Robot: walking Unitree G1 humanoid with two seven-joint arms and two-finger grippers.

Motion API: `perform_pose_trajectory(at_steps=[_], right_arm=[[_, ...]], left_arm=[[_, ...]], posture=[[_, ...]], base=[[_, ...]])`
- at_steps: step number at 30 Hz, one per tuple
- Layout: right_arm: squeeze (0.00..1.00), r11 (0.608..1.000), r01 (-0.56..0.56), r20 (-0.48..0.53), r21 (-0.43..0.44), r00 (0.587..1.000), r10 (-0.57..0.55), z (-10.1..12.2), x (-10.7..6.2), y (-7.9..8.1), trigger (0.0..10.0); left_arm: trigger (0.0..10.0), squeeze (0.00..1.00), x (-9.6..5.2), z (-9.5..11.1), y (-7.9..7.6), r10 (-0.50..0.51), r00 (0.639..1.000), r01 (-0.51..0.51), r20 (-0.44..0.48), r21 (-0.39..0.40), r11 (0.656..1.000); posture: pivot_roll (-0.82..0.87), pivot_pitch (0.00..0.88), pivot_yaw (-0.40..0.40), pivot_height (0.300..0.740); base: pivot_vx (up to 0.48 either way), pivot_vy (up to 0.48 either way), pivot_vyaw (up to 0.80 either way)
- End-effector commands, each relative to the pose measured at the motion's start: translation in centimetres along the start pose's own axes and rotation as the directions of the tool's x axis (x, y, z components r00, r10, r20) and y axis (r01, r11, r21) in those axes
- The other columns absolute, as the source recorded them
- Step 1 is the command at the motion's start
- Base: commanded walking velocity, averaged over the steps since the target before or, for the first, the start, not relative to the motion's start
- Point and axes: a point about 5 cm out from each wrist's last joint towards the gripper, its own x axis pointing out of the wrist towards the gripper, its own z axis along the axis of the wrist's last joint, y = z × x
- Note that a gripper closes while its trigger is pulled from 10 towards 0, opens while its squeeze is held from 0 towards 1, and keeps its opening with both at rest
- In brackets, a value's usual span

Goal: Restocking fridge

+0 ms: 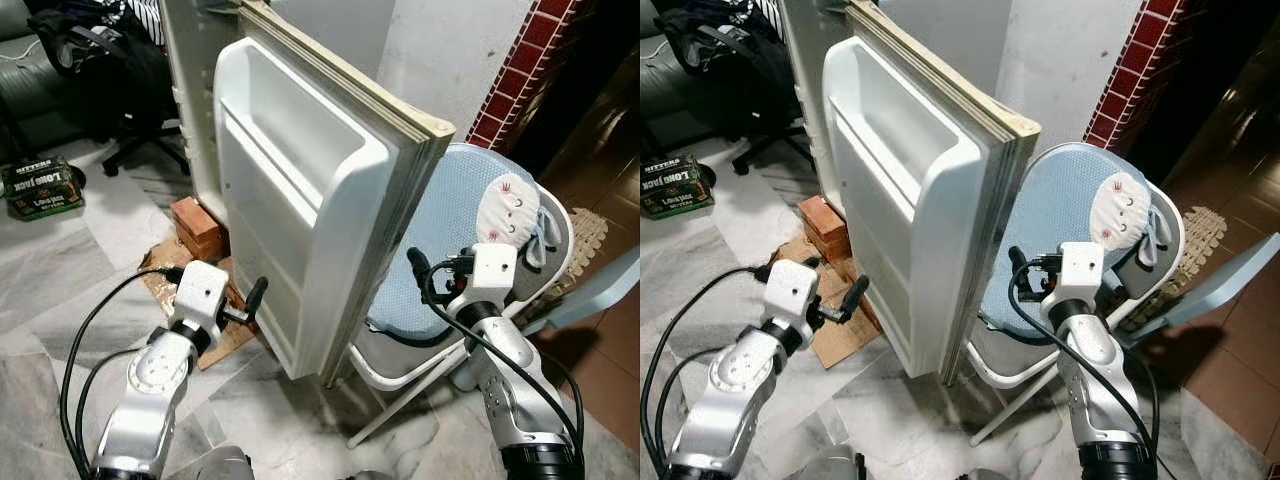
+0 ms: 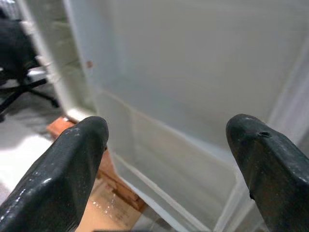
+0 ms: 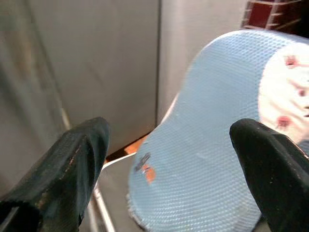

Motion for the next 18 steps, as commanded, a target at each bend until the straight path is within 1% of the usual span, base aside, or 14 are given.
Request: perform_pose_trajectory(at_steps=[1, 3, 5, 8, 9, 10, 11, 13, 14, 15, 16, 17, 18], right_arm=[[0.0, 1.0, 0.02, 0.019, 0.003, 1.0, -0.02, 0.4, -0.3, -0.3, 10.0], [0.0, 1.0, 0.022, -0.003, 0.006, 1.0, -0.022, -0.4, -0.7, -0.2, 10.0], [0.0, 1.0, 0.026, -0.008, 0.01, 1.0, -0.026, -0.6, -0.8, -0.2, 10.0], [0.0, 0.998, 0.045, -0.005, 0.036, 0.999, -0.044, -0.6, -0.7, -0.1, 10.0], [0.0, 0.997, 0.053, 0.002, 0.059, 0.999, -0.053, -0.3, -0.3, 0.0, 10.0], [0.0, 0.997, 0.053, 0.002, 0.059, 0.999, -0.053, -0.3, -0.3, 0.0, 10.0], [0.0, 0.993, 0.069, 0.01, 0.096, 0.997, -0.07, 0.1, 0.7, 0.3, 10.0], [0.0, 0.989, 0.076, 0.025, 0.129, 0.996, -0.08, 0.8, 1.6, 0.5, 10.0], [0.0, 0.988, 0.067, 0.045, 0.136, 0.996, -0.074, 1.5, 2.2, 0.9, 10.0], [0.0, 0.988, 0.052, 0.072, 0.143, 0.995, -0.063, 2.5, 3.0, 1.4, 10.0], [0.0, 0.988, 0.052, 0.072, 0.143, 0.995, -0.063, 2.5, 3.0, 1.4, 10.0], [0.0, 0.987, 0.037, 0.101, 0.157, 0.993, -0.054, 3.6, 4.1, 2.0, 10.0], [0.0, 0.986, 0.032, 0.11, 0.161, 0.993, -0.051, 4.0, 4.4, 2.2, 10.0]], left_arm=[[10.0, 0.0, -0.1, 0.9, 0.7, 0.055, 0.998, -0.055, 0.027, -0.016, 0.998], [10.0, 0.0, -0.6, 0.4, 1.3, 0.121, 0.992, -0.12, 0.017, -0.067, 0.991], [10.0, 0.0, -0.7, 0.2, 1.4, 0.126, 0.992, -0.125, 0.007, -0.075, 0.989], [10.0, 0.0, -0.8, 0.0, 1.1, 0.114, 0.993, -0.115, -0.013, -0.062, 0.991], [10.0, 0.0, -0.7, 0.0, 0.9, 0.097, 0.995, -0.097, -0.019, -0.04, 0.994], [10.0, 0.0, -0.7, 0.0, 0.9, 0.097, 0.995, -0.097, -0.019, -0.04, 0.994], [10.0, 0.0, -0.5, -0.6, 1.1, 0.099, 0.992, -0.104, -0.075, -0.054, 0.993], [10.0, 0.0, -0.5, -1.7, 1.5, 0.126, 0.978, -0.14, -0.168, -0.076, 0.987], [10.0, 0.0, -0.8, -2.7, 1.8, 0.128, 0.963, -0.157, -0.237, -0.11, 0.981], [10.0, 0.0, -1.3, -4.0, 2.0, 0.125, 0.941, -0.176, -0.315, -0.139, 0.974], [10.0, 0.0, -1.3, -4.0, 2.0, 0.125, 0.941, -0.176, -0.315, -0.139, 0.974], [10.0, 0.0, -2.2, -5.3, 2.1, 0.112, 0.923, -0.168, -0.368, -0.124, 0.978], [10.0, 0.0, -2.5, -5.7, 2.1, 0.103, 0.918, -0.161, -0.383, -0.123, 0.979]], posture=[[0.11, 0.0, -0.085, 0.74], [0.11, 0.0, -0.082, 0.74], [0.11, 0.0, -0.08, 0.74], [0.12, 0.0, -0.074, 0.74], [0.12, 0.0, -0.067, 0.74], [0.12, 0.0, -0.067, 0.74], [0.13, 0.0, -0.062, 0.74], [0.13, 0.0, -0.06, 0.74], [0.13, 0.0, -0.055, 0.74], [0.13, 0.0, -0.053, 0.74], [0.13, 0.0, -0.053, 0.74], [0.14, 0.0, -0.053, 0.74], [0.14, 0.0, -0.054, 0.74]], base=[[0.0, 0.0, 0.0], [0.0, 0.0, 0.0], [0.0, 0.0, 0.0], [0.0, 0.0, 0.0], [0.0, 0.0, 0.0], [0.0, 0.0, 0.0], [0.0, 0.0, 0.0], [0.0, 0.0, 0.0], [0.0, 0.0, 0.0], [0.0, 0.0, 0.0], [0.0, 0.0, 0.0], [0.0, 0.0, 0.0], [0.0, 0.0, 0.0]])
